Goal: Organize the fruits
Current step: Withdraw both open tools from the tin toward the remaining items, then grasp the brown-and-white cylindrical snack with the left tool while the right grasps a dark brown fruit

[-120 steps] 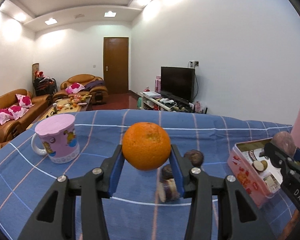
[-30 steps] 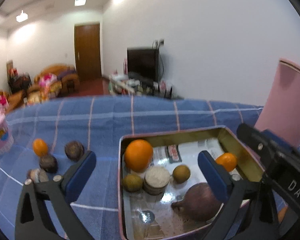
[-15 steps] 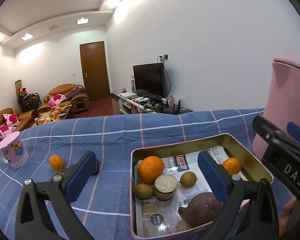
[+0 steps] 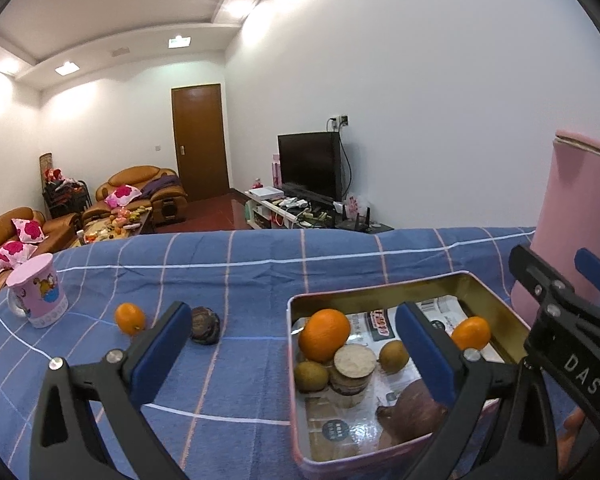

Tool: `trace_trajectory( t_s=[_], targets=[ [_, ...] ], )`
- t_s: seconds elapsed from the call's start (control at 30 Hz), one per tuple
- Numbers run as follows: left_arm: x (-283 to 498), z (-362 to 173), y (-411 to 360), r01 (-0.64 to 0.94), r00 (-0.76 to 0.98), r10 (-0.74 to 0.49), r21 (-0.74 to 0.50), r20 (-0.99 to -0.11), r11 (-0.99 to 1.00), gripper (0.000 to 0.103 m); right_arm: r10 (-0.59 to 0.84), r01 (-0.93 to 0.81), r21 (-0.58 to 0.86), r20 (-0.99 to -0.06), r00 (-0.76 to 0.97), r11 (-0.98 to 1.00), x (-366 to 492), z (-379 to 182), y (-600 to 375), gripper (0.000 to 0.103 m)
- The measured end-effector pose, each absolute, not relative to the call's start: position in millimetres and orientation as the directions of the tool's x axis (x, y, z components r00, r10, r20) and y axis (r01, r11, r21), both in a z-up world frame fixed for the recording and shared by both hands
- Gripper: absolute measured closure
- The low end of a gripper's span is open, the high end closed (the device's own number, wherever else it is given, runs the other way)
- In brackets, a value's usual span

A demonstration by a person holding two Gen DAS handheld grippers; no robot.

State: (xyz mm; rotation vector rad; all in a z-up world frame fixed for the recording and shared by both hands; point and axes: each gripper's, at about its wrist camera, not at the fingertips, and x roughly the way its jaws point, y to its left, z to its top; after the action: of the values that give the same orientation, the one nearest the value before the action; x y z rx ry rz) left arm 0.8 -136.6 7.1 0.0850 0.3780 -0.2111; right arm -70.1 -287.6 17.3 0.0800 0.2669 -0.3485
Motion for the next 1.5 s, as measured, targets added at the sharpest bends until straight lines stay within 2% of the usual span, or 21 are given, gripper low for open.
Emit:
trace_trajectory(
  t_s=[0.4, 0.83, 1.0, 1.37, 1.5],
  targets=[
    [-5.7, 7.2, -106.3, 0.177, 0.915, -0.151, 0.037, -0.373, 0.983, 0.0, -0.369, 0.385, -0.003, -0.29, 0.883, 0.923, -66.0, 15.7, -279.6, 0.013],
    [3.1, 5.8, -76.8, 0.135, 0.918, -0.1, 0.065, -0.383, 0.989, 0.0, -0.398, 0.428, 0.028, -0.318, 0.86, 0.903, -63.5, 13.3, -256.6, 0.013],
    [11.2, 4.3, -61.2, 0.13, 0.907, -0.104, 0.038, -0.408, 0.991, 0.0, -0.375, 0.407, 0.031, -0.331, 0.866, 0.913, -55.0, 11.9, -235.3, 0.013],
    [27.2, 5.6, -24.2, 0.09, 0.912, -0.064, 0.046, -0.406, 0.995, 0.0, -0.315, 0.356, 0.061, -0.345, 0.884, 0.932, -34.5, 9.1, -189.5, 0.013],
    [41.0, 3.8, -2.1, 0.061, 0.899, -0.039, 0.037, -0.436, 0.997, 0.0, -0.288, 0.327, 0.057, -0.351, 0.891, 0.943, -23.7, 7.8, -166.9, 0.013]
  ],
)
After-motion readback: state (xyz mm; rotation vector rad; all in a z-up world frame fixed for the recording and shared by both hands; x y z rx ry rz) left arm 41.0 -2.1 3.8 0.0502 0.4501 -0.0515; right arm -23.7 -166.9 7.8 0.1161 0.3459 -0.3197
